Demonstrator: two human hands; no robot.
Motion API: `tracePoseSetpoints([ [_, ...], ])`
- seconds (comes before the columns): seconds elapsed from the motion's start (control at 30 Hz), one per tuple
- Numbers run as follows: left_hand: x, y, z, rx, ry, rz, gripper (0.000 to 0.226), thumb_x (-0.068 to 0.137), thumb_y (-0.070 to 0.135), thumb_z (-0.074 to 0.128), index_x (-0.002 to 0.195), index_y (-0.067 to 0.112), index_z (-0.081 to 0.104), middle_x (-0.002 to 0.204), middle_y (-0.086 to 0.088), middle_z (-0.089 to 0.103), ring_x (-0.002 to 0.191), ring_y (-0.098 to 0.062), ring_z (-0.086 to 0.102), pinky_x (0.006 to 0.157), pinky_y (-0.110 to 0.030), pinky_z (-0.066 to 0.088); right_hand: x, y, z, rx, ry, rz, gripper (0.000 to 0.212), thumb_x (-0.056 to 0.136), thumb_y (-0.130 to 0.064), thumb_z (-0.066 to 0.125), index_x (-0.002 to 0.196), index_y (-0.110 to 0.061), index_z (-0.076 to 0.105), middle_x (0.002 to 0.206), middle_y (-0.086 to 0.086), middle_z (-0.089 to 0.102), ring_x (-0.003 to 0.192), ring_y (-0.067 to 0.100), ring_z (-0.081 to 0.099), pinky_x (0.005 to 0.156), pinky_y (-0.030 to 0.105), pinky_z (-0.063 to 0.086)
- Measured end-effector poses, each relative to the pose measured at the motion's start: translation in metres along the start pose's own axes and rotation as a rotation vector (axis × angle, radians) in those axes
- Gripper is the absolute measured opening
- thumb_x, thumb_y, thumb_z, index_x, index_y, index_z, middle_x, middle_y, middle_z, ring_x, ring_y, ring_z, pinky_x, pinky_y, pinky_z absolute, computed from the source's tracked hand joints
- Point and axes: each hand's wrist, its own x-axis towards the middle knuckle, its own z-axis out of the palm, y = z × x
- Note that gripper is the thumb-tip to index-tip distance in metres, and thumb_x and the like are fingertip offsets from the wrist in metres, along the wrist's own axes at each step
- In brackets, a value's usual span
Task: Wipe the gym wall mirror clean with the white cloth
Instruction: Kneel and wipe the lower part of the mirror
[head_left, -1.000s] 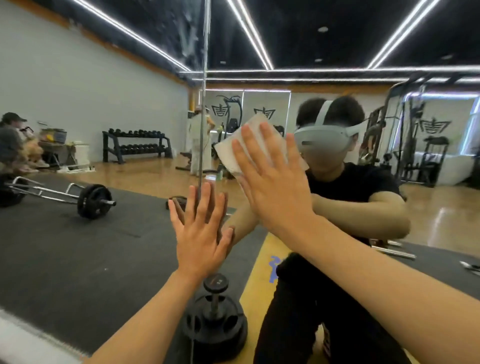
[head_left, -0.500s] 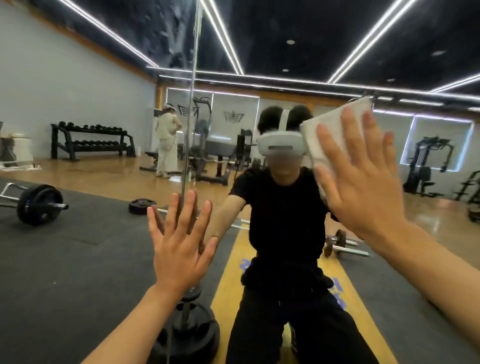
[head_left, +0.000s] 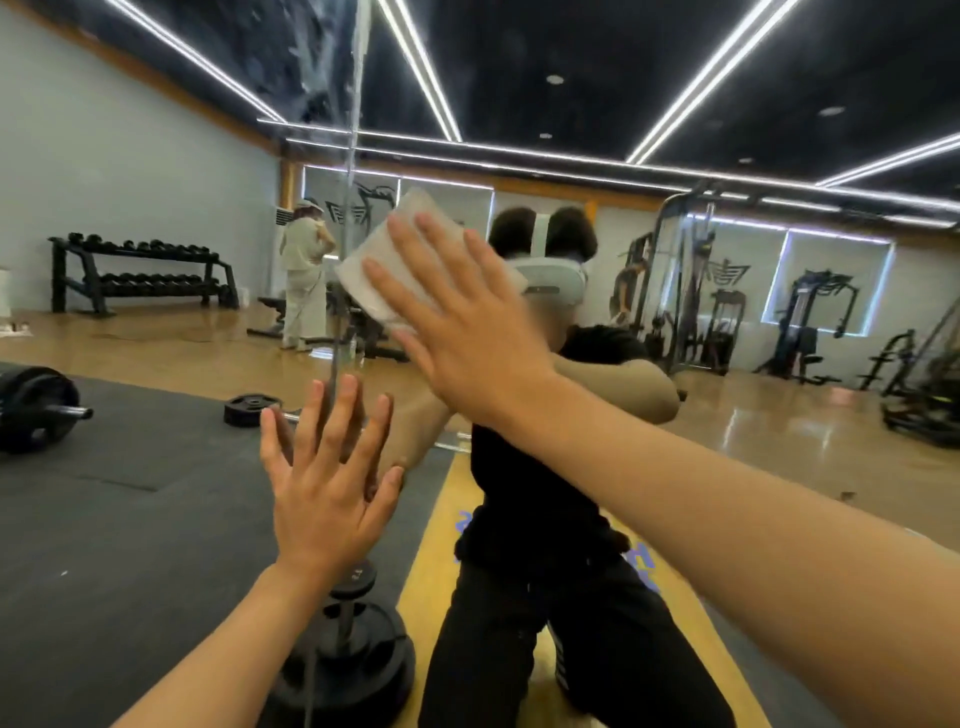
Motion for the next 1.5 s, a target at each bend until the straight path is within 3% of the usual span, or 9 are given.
tracePoseSetpoints([
  [0.23,0.000,0.003,0.001,-0.002,-0.006,-0.015,0.067,0.102,0.044,0.043,0.164,0.021,0.033,0.173,-0.014,0.023,0.160,-0.038,0.019,0.121,-0.077,0.008,-0.167,0.152,-0.030,-0.087,-0.050,0.308,0.066,0.112,-0.046,0.024,0.169,-0.015,0.014,0.174,0.021,0.003,0.162,0.038,0.001,0.131,0.056,0.007],
  [0.4,0.000,0.007,0.003,-0.006,-0.004,-0.028,0.068,0.102,0.043,0.041,0.165,0.020,0.031,0.173,-0.015,0.022,0.159,-0.041,0.019,0.121,-0.077,0.009,-0.162,0.135,-0.026,-0.039,-0.031,0.463,0.066,0.112,-0.045,0.020,0.169,-0.015,0.009,0.174,0.023,-0.001,0.160,0.044,-0.004,0.130,0.060,0.003],
  [0.6,0.002,0.004,0.001,-0.010,-0.019,-0.029,0.068,0.101,0.046,0.042,0.164,0.022,0.031,0.173,-0.013,0.023,0.160,-0.037,0.018,0.123,-0.074,0.007,-0.069,0.034,0.001,0.019,0.091,0.254,0.061,0.113,-0.044,0.022,0.169,-0.023,0.010,0.175,0.017,0.005,0.161,0.042,0.002,0.130,0.058,0.006],
  [0.73,0.003,0.003,0.001,-0.007,-0.007,-0.018,0.066,0.103,0.048,0.041,0.163,0.023,0.035,0.171,-0.011,0.026,0.159,-0.036,0.022,0.122,-0.075,0.011,-0.139,-0.024,0.031,0.017,0.002,0.015,0.066,0.111,-0.042,0.035,0.169,-0.022,0.011,0.176,0.014,0.003,0.162,0.039,-0.002,0.130,0.057,0.008],
  [0.9,0.000,0.001,0.000,-0.024,-0.003,-0.022,0.065,0.103,0.047,0.042,0.163,0.023,0.036,0.171,-0.011,0.027,0.159,-0.037,0.024,0.121,-0.075,0.012,-0.221,-0.012,0.036,-0.103,-0.203,-0.492,0.069,0.107,-0.042,0.035,0.169,-0.022,0.012,0.176,0.011,0.000,0.162,0.033,-0.003,0.130,0.052,-0.009],
  [1.07,-0.001,0.000,0.004,-0.009,0.016,-0.020,0.065,0.102,0.047,0.041,0.162,0.022,0.038,0.171,-0.012,0.028,0.159,-0.036,0.023,0.121,-0.075,0.014,-0.096,0.044,0.013,-0.011,0.063,-0.027,0.060,0.111,-0.038,0.034,0.168,-0.024,0.021,0.174,0.014,0.016,0.161,0.037,0.013,0.129,0.056,0.012],
  [1.17,-0.002,-0.001,0.006,-0.003,0.032,-0.020,0.065,0.103,0.047,0.042,0.162,0.023,0.040,0.170,-0.012,0.031,0.159,-0.036,0.024,0.121,-0.075,0.015,-0.096,0.007,0.019,0.003,0.131,0.204,0.057,0.114,-0.039,0.032,0.168,-0.023,0.021,0.174,0.017,0.014,0.160,0.040,0.013,0.129,0.057,0.015],
  [1.37,-0.003,-0.001,0.003,-0.020,0.014,-0.018,0.068,0.102,0.050,0.042,0.163,0.022,0.039,0.171,-0.013,0.030,0.159,-0.037,0.024,0.122,-0.073,0.012,-0.195,-0.036,0.041,-0.069,-0.103,-0.350,0.065,0.110,-0.041,0.039,0.169,-0.022,0.018,0.175,0.013,0.009,0.162,0.034,0.006,0.131,0.052,0.002],
  [1.5,-0.002,0.001,0.002,-0.024,0.021,-0.026,0.068,0.101,0.050,0.042,0.162,0.021,0.041,0.170,-0.013,0.032,0.159,-0.037,0.024,0.121,-0.073,0.014,-0.109,0.045,0.014,-0.040,0.043,-0.136,0.059,0.112,-0.039,0.035,0.168,-0.026,0.022,0.174,0.013,0.016,0.161,0.035,0.014,0.130,0.053,0.010],
])
